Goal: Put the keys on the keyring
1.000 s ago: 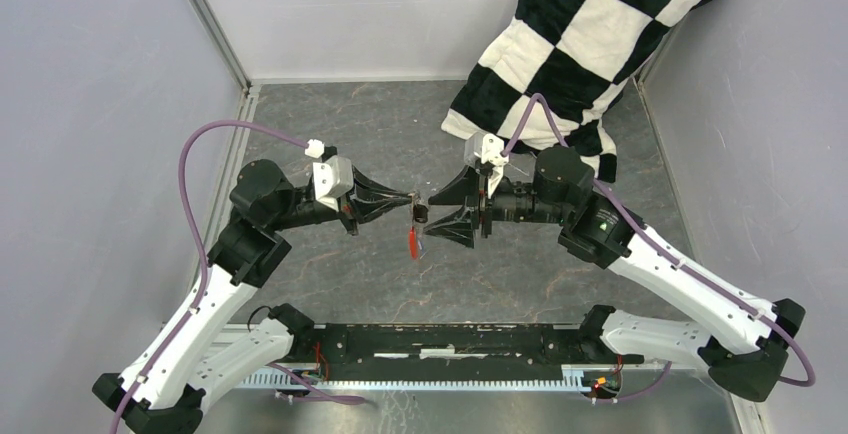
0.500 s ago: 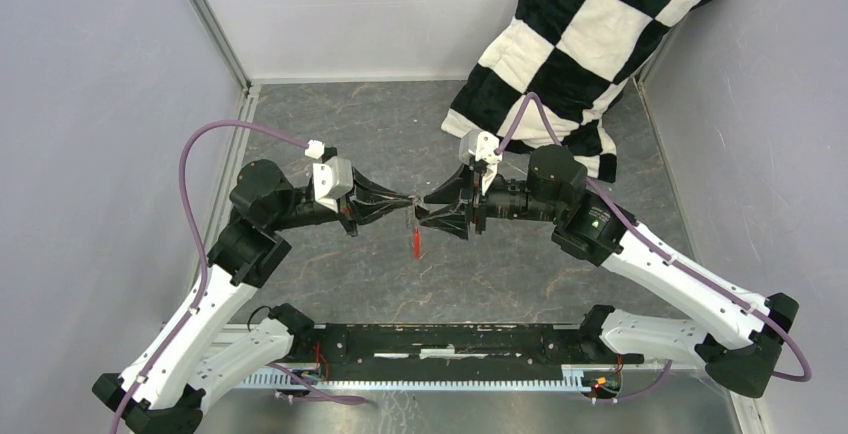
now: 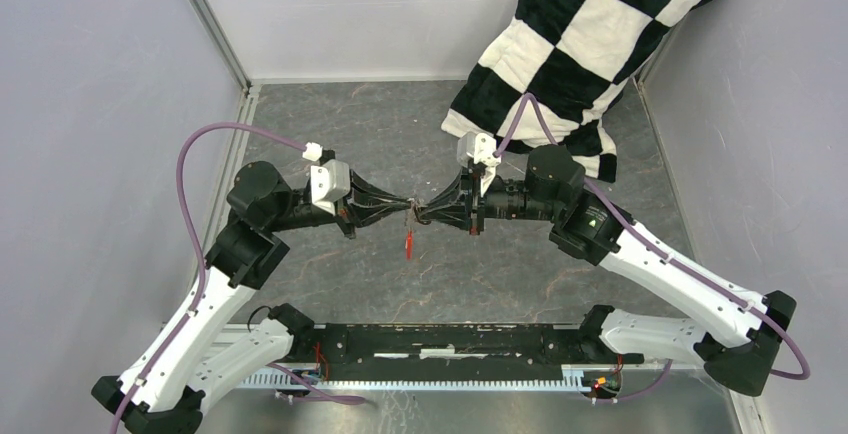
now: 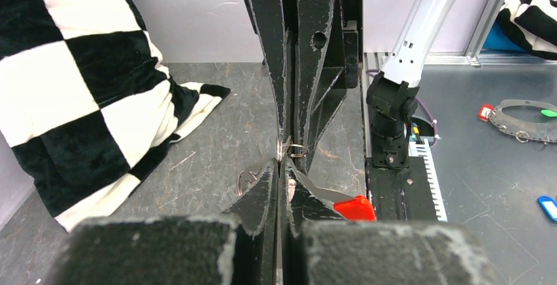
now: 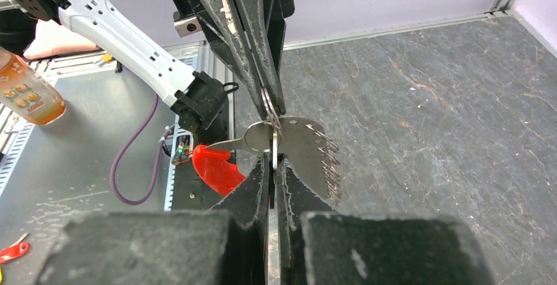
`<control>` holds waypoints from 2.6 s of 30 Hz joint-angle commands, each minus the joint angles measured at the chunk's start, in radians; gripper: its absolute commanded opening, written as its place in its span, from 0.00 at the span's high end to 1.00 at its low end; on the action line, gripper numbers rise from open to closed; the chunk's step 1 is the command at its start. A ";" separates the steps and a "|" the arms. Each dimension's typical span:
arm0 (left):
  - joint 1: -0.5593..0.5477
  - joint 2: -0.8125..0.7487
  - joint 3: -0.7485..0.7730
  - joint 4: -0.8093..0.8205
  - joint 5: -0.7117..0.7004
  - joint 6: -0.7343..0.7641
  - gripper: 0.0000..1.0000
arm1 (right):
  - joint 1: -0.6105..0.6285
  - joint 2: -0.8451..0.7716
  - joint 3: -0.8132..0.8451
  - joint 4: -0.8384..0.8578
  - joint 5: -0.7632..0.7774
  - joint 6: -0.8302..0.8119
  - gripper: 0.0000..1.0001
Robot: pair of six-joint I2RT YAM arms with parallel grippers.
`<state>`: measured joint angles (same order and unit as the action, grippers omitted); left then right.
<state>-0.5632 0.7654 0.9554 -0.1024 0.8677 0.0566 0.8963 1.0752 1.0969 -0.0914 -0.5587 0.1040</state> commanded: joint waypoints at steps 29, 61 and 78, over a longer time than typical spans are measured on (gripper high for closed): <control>-0.003 -0.002 0.006 0.043 0.045 0.019 0.98 | 0.014 0.067 0.102 -0.091 -0.178 -0.085 0.90; -0.003 -0.015 0.008 0.003 0.099 0.045 0.98 | 0.011 0.092 0.275 -0.238 -0.082 -0.195 0.53; -0.003 0.010 0.014 -0.133 0.116 0.189 0.93 | 0.006 0.110 0.219 -0.164 -0.175 -0.121 1.00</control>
<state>-0.5644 0.7639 0.9543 -0.1753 0.9497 0.1345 0.9047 1.1866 1.3117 -0.3176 -0.7181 -0.0448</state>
